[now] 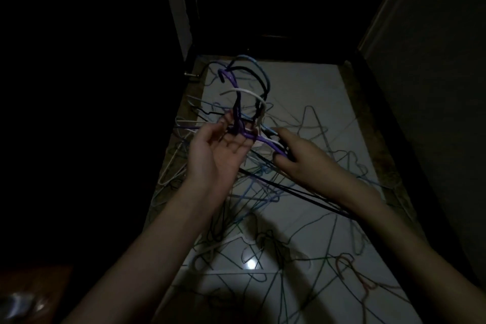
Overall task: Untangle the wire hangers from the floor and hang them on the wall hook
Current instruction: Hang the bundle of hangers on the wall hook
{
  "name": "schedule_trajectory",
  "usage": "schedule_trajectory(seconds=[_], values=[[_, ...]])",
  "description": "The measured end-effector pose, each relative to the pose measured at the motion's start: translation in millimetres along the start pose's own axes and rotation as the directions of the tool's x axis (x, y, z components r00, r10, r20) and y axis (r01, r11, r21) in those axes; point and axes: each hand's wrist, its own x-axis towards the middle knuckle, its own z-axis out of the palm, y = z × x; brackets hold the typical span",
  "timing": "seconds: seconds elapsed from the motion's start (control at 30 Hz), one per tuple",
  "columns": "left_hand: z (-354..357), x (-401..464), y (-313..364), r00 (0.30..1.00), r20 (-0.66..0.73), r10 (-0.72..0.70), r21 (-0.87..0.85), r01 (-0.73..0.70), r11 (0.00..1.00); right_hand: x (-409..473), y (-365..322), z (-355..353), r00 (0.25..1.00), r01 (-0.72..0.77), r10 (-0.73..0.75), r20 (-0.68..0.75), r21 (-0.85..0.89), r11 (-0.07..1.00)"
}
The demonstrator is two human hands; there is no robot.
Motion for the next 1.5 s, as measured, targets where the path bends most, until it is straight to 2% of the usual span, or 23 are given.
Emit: schedule_trajectory(seconds=[0.13,0.37,0.47,0.63,0.77,0.97,1.13,1.3,1.5], values=[[81,-36,40,0.999,0.024,0.024,0.044,-0.025,0.999,-1,-60,-81,1.000,-0.008,0.008,-0.025,-0.003,1.000],[228,-112,128,0.999,0.023,0.032,-0.052,-0.031,0.998,-13,-178,-232,0.997,-0.015,0.020,-0.079,0.058,0.998],[288,-147,170,0.998,0.041,0.047,-0.036,-0.045,0.998,-18,-230,-294,0.992,-0.013,0.020,-0.121,0.060,0.998],[379,-207,229,0.987,0.056,0.150,0.006,-0.150,0.989,-31,-316,-380,0.954,0.075,-0.037,-0.297,0.118,0.990],[430,-247,267,0.974,0.088,0.211,-0.015,-0.210,0.977,-35,-365,-432,0.937,0.177,-0.106,-0.332,0.190,0.966],[480,-297,307,0.920,0.035,0.390,-0.076,-0.387,0.919,-31,-421,-485,0.919,0.321,-0.258,-0.298,0.188,0.928],[492,-334,333,0.863,-0.032,0.504,-0.195,-0.500,0.844,-29,-463,-503,0.892,0.446,-0.412,-0.189,0.209,0.870],[482,-385,355,0.799,-0.065,0.598,-0.154,-0.600,0.785,-34,-515,-499,0.821,0.558,-0.567,-0.069,0.311,0.769],[461,-466,386,0.669,-0.093,0.738,-0.085,-0.743,0.663,-58,-591,-474,0.701,0.654,-0.712,-0.036,0.430,0.622]])
